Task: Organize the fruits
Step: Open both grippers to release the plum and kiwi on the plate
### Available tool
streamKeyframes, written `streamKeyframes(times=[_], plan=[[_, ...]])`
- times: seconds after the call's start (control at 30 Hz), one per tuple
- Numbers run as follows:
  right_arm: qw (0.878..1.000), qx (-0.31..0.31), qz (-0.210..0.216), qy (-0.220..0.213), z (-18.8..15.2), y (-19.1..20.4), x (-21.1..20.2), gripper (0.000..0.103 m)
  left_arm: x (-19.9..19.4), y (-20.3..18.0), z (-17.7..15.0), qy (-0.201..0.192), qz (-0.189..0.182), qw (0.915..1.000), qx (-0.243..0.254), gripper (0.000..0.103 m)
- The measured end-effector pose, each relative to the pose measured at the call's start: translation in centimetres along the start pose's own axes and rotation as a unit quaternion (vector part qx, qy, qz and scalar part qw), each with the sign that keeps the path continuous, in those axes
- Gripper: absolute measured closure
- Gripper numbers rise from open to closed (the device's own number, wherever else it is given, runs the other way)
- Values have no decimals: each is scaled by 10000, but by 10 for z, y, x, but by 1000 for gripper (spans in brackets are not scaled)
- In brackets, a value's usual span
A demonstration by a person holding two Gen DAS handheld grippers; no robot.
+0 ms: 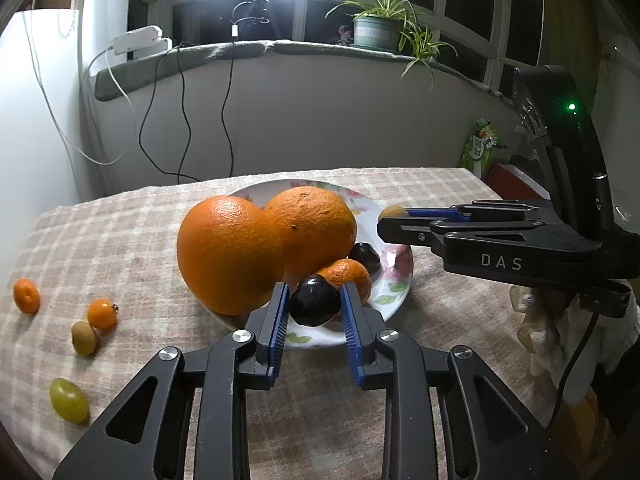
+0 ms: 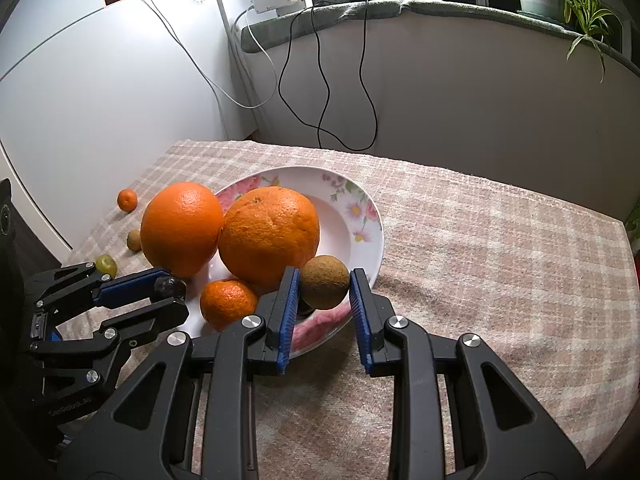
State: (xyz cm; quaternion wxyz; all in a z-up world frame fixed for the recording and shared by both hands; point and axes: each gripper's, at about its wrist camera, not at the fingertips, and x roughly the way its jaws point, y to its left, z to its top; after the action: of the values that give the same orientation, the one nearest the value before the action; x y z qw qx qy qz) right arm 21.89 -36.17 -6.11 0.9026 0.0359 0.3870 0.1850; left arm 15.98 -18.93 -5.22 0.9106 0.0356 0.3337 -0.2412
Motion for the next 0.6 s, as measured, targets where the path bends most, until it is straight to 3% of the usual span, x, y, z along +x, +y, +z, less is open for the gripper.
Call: streamKeyframes(times=[0.03,0.1,0.13,0.27,0.4,0.6], plan=[[10000,-1,-15,-6,0,0,0,72,-1,0,0,-7,-23,10000,-7,71],[10000,8,-56,-71,0,0,-2,48,-1,-1,0,-7,-20,10000,8,70],[9999,15,-66,-111,0,0,-4,44,-1,-2,0,-12,-10,10000,17,69],[9999,36,-33,-142,1,-1,-6,42,-2,-1,0,-21,-19,10000,-8,69],[9998,45,-79,-194,0,0,-9,30,-3,-1,-1,-18,-21,10000,-29,68],[9997,73,-106,-209,0,1,-11,29,-5,0,-1,-21,-42,10000,-61,65]])
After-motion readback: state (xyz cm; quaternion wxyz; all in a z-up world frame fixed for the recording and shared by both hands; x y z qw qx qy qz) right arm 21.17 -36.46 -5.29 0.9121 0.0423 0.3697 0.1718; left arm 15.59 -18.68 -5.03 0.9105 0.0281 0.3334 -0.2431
